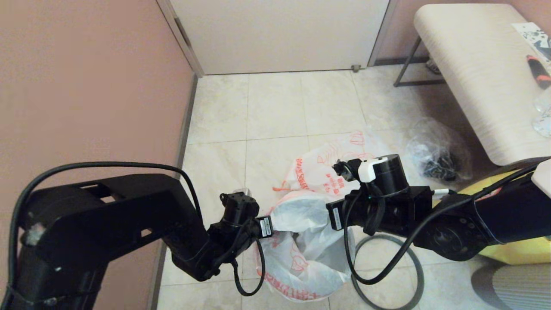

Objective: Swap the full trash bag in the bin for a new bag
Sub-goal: Put the new garbage bag on the trash can

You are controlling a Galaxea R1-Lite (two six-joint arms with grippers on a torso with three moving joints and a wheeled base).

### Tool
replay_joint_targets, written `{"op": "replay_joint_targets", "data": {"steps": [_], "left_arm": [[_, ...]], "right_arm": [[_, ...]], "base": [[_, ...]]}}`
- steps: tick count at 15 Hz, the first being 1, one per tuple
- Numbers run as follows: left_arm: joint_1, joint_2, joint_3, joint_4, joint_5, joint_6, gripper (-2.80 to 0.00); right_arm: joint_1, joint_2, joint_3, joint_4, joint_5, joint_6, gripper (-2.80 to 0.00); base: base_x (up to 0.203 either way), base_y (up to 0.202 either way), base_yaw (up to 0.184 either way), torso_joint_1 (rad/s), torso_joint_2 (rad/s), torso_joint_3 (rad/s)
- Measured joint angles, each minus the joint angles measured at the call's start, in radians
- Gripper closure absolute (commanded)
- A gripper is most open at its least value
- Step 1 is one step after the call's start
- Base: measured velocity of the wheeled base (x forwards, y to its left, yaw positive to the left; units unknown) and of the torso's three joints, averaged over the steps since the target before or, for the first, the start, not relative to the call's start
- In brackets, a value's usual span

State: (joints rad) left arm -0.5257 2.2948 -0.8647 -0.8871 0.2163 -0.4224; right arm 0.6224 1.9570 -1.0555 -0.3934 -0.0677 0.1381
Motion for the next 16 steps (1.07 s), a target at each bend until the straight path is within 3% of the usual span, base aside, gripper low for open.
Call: {"op": "replay_joint_targets", "data": {"steps": [5, 11, 13, 16], "left_arm": [[0.012, -0.022, 0.025, 0.006, 0.039, 0.001, 0.00], [-0.006, -0.348, 0.182, 0.079, 0.066, -0.008, 0.00], [-0.001, -0.356, 0.304, 0.020, 0.065, -0.013, 0.00], [-0.016, -0.269, 0.480, -0.270, 0.059, -0.004, 0.00]], "right_arm": [[0.047, 0.023, -0.032, 0.001, -0.024, -0.070, 0.00], [0.072, 0.203, -0.146, 0.023, -0.119, -0.126, 0.00], [0.078, 0.290, -0.215, 0.028, -0.148, -0.158, 0.00], [0.097, 0.421, -0.328, 0.063, -0.187, -0.197, 0.00]], "base": [[0.000, 0.000, 0.000, 0.000, 0.00, 0.000], [0.000, 0.000, 0.000, 0.000, 0.00, 0.000], [0.000, 0.000, 0.000, 0.000, 0.00, 0.000], [0.000, 0.000, 0.000, 0.000, 0.00, 0.000]]}}
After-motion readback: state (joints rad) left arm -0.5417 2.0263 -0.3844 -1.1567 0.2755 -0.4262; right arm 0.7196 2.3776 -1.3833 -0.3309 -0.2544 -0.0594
